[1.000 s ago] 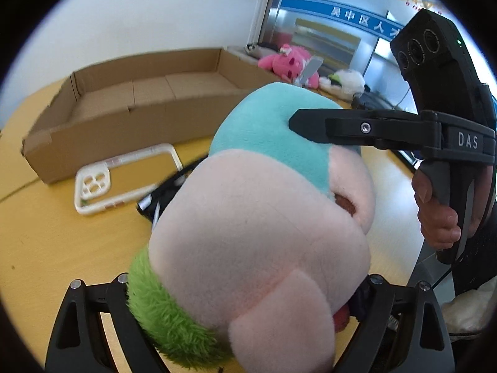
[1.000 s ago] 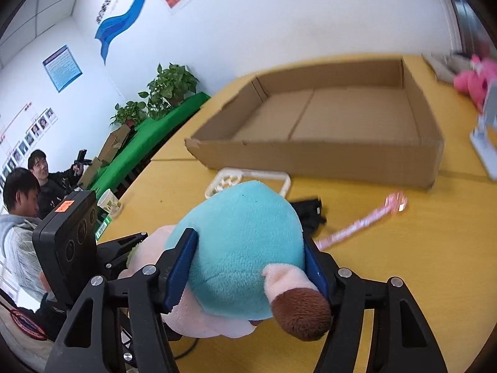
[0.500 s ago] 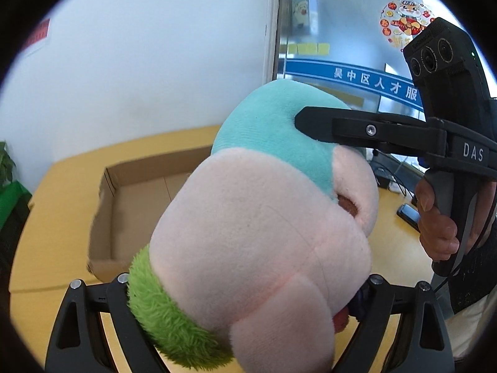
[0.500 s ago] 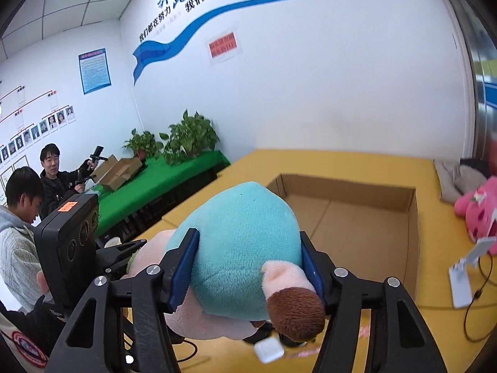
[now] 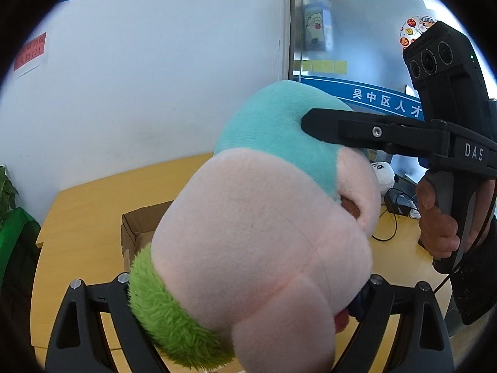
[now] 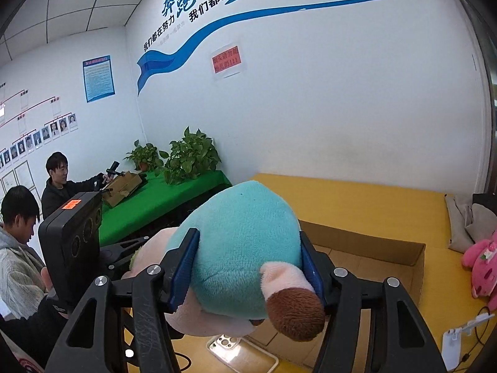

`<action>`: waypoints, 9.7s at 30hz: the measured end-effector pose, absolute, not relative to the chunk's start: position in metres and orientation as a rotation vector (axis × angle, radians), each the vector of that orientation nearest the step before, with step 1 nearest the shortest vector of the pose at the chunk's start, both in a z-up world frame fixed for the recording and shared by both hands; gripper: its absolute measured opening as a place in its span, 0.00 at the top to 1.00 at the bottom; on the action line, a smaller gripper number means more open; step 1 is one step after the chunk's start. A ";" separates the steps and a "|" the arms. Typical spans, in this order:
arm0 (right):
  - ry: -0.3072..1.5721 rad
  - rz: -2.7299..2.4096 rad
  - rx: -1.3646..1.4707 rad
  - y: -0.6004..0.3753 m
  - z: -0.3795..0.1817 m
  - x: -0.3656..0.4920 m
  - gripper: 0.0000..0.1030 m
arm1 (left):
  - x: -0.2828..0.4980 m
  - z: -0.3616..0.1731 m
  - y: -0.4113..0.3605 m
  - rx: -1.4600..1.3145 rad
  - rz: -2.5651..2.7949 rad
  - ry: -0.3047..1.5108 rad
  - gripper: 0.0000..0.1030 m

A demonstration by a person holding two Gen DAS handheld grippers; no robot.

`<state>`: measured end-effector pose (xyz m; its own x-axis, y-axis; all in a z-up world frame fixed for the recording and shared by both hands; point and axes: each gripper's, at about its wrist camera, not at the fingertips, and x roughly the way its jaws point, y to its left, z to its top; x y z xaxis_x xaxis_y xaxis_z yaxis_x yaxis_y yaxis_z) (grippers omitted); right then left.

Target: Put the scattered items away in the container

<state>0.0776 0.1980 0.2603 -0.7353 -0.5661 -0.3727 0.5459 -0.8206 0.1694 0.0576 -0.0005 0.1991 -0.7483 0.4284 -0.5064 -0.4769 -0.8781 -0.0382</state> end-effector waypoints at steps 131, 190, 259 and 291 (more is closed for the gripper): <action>-0.043 -2.587 1.432 0.257 -0.003 0.132 0.06 | 0.110 0.033 0.028 -1.268 2.445 -0.254 0.11; -0.389 -2.613 1.489 0.316 -0.021 0.116 0.81 | 0.124 -0.013 0.172 -1.522 1.914 0.020 0.90; -0.423 -2.476 2.040 0.299 -0.017 -0.073 0.59 | -0.096 0.009 0.150 -1.624 1.836 0.194 0.56; -0.588 -2.472 1.634 0.290 0.075 -0.081 0.90 | -0.103 0.028 0.130 -1.528 1.873 -0.003 0.49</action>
<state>-0.0809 0.2900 0.0745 -0.4100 -0.3080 -0.8585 -0.1116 -0.9173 0.3823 -0.1034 0.1303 0.0279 -0.0500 0.5149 -0.8558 -0.5119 -0.7490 -0.4207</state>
